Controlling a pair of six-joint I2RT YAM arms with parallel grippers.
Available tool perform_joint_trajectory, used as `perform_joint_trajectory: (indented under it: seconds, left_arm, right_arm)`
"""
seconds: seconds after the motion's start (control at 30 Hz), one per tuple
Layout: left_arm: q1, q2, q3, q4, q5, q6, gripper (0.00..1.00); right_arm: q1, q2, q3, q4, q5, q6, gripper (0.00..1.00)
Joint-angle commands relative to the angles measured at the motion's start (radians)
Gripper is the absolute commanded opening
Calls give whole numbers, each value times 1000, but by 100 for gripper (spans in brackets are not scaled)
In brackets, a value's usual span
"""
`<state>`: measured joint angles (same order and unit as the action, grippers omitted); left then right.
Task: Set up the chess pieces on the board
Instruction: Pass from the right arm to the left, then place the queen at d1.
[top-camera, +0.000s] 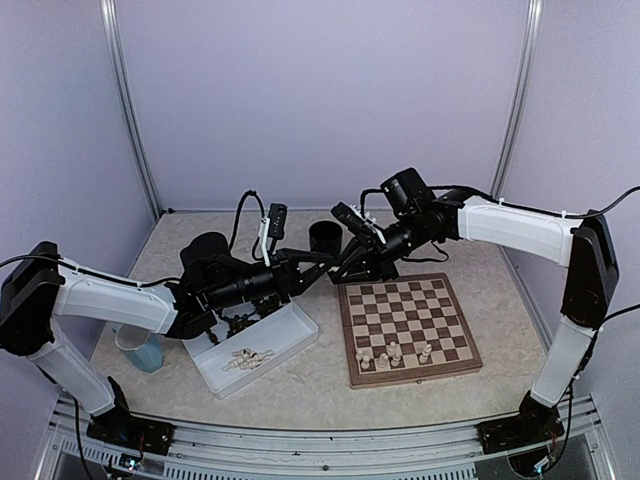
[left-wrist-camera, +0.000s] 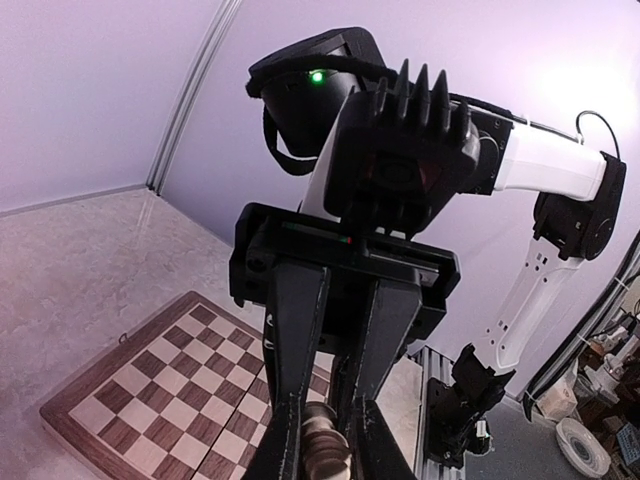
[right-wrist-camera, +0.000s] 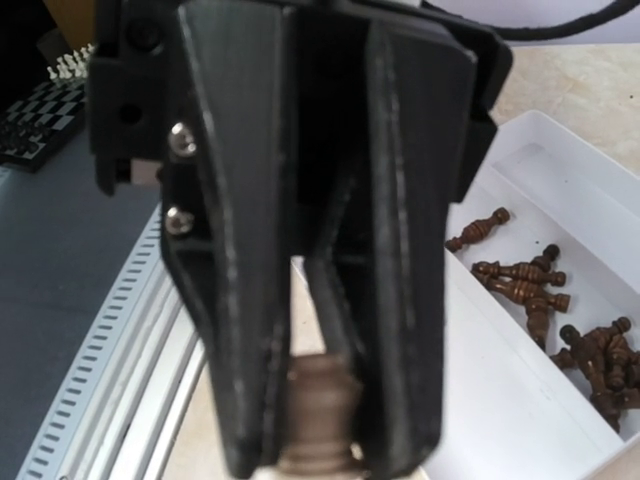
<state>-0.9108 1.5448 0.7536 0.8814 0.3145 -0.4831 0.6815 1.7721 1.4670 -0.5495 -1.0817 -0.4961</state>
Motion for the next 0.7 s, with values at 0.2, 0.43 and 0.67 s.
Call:
perform_joint_trajectory:
  seconds: [0.2, 0.43, 0.67]
  left_arm:
    - [-20, 8, 104, -139, 12, 58, 5]
    - [-70, 109, 328, -466, -37, 199, 5]
    - [-150, 283, 620, -822, -47, 370, 5]
  right_arm:
    - [-32, -124, -61, -66, 214, -134, 44]
    - [-315, -316, -348, 3, 305, -155, 50]
    - [-562, -426, -556, 273, 347, -11, 51]
